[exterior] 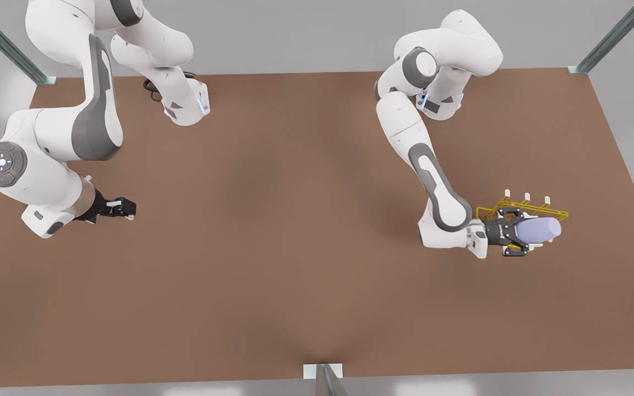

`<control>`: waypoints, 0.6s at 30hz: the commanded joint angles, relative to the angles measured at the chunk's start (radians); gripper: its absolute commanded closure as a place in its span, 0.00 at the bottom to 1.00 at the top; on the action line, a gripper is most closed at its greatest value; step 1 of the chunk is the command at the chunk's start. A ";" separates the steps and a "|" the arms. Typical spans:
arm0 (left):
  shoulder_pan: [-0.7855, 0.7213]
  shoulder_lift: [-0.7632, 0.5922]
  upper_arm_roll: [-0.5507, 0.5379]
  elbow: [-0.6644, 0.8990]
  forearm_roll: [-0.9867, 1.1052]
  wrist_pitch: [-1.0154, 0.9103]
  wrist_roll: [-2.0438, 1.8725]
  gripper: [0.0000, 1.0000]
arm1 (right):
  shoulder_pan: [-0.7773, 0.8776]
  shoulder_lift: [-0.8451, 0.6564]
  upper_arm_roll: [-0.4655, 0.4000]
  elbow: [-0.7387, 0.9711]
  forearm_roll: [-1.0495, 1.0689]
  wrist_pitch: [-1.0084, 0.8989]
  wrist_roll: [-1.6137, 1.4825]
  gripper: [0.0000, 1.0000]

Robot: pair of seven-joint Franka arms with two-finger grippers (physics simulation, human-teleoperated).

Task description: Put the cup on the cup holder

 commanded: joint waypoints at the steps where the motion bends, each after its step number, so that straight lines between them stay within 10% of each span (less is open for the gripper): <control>1: -0.001 -0.001 0.001 -0.005 0.030 0.006 -0.123 0.21 | -0.001 -0.001 -0.001 0.000 0.001 -0.004 0.000 0.00; 17: -0.006 0.020 -0.002 -0.051 0.044 0.014 -0.165 0.20 | 0.000 -0.001 -0.001 0.000 0.002 -0.004 0.004 0.00; 18: -0.006 0.020 -0.002 -0.051 0.045 0.014 -0.165 0.04 | 0.000 -0.001 -0.001 0.000 0.002 -0.004 0.004 0.00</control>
